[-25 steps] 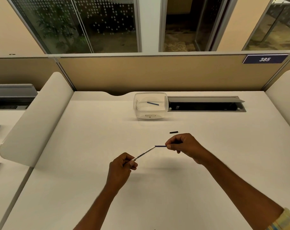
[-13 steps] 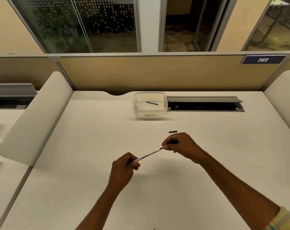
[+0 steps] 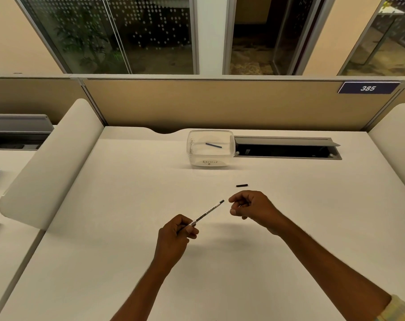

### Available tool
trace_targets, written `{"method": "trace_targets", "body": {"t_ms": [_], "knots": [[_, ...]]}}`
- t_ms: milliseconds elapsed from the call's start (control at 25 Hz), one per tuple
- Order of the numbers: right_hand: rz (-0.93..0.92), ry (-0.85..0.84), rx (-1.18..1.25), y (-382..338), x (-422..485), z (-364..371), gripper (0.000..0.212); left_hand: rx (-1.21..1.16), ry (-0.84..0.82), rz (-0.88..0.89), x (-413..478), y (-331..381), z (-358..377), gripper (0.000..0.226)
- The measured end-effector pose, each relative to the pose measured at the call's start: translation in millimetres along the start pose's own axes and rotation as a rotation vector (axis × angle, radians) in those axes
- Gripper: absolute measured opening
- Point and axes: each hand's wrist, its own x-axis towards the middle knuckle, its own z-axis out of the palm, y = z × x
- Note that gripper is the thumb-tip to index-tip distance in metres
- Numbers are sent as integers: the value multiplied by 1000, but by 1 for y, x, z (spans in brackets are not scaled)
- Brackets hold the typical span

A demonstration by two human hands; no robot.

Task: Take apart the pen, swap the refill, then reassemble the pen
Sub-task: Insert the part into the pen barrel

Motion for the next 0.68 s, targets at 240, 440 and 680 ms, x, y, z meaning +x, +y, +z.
{"method": "trace_targets", "body": {"t_ms": [240, 440, 680], "knots": [[111, 141, -73, 23, 4, -20, 15, -81, -20, -4, 1, 5, -1, 18], [163, 287, -187, 34, 21, -30, 9, -71, -26, -17, 8, 4, -4, 24], [70, 364, -434, 33, 54, -36, 21, -29, -8, -61, 26, 1, -5, 32]]}}
